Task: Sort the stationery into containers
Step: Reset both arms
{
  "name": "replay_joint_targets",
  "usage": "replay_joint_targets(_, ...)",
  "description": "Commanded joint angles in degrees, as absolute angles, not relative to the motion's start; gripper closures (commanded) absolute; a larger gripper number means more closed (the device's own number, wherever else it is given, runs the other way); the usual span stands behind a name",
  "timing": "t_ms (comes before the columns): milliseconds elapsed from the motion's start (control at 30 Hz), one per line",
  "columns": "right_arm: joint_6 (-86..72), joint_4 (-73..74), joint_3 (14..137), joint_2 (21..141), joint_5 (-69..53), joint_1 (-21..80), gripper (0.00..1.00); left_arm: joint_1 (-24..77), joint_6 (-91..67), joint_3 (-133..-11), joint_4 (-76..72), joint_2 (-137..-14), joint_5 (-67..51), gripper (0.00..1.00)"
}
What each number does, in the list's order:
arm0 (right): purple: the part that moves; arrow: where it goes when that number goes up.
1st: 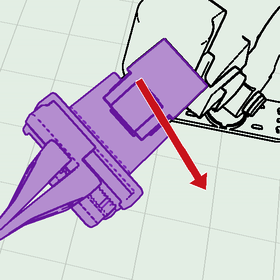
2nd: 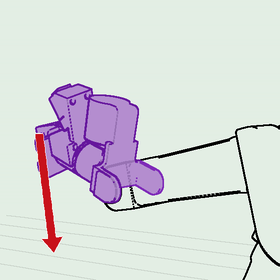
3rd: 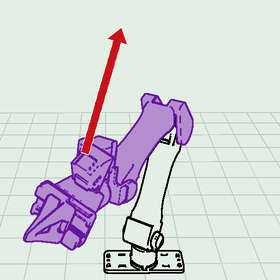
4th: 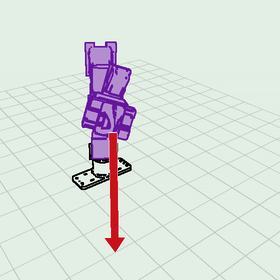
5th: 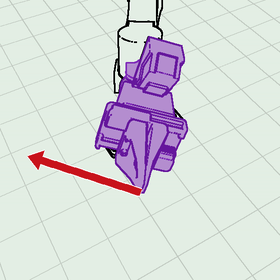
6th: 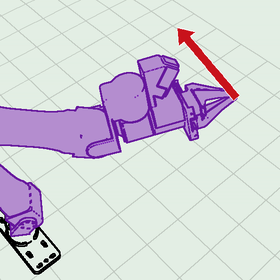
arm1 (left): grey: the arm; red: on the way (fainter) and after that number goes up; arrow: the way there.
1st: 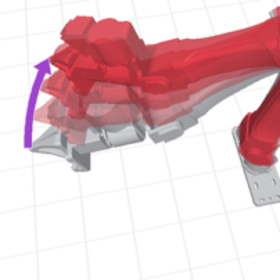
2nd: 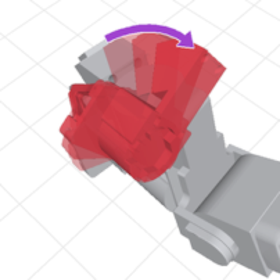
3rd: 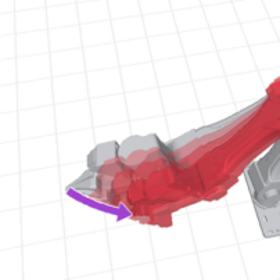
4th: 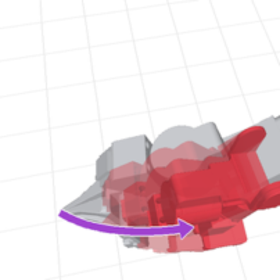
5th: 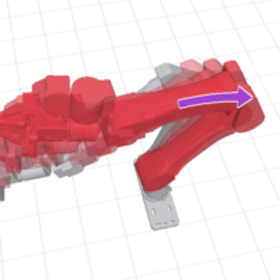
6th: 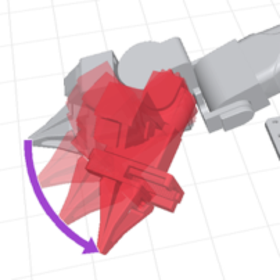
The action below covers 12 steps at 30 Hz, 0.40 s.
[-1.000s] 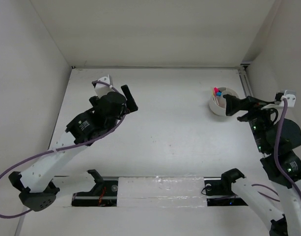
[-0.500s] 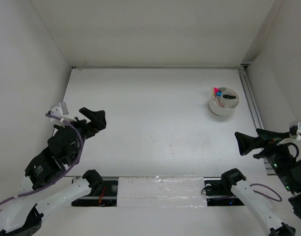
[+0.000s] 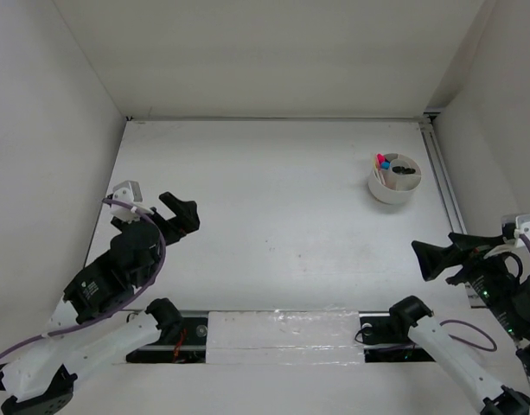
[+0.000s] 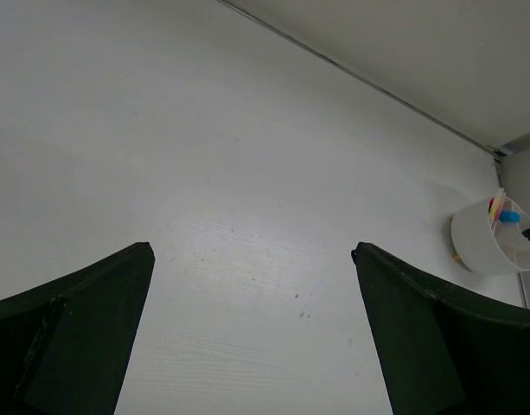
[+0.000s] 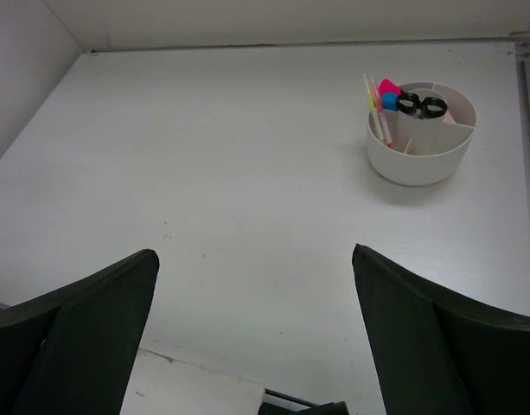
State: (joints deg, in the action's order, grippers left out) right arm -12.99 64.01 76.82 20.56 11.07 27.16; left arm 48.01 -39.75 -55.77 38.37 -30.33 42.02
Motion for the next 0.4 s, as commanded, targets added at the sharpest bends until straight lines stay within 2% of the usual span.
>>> replay_joint_targets(0,-12.30,62.49,76.38,21.53,12.39,28.73,0.00,47.99,-40.61,-56.42,36.65,-31.73,43.95,0.00)
replay_joint_targets(367,-12.30,60.21,74.71,22.59,12.39,29.79,0.00,47.99,-41.13,-56.43,37.18,-31.12,44.47,0.00)
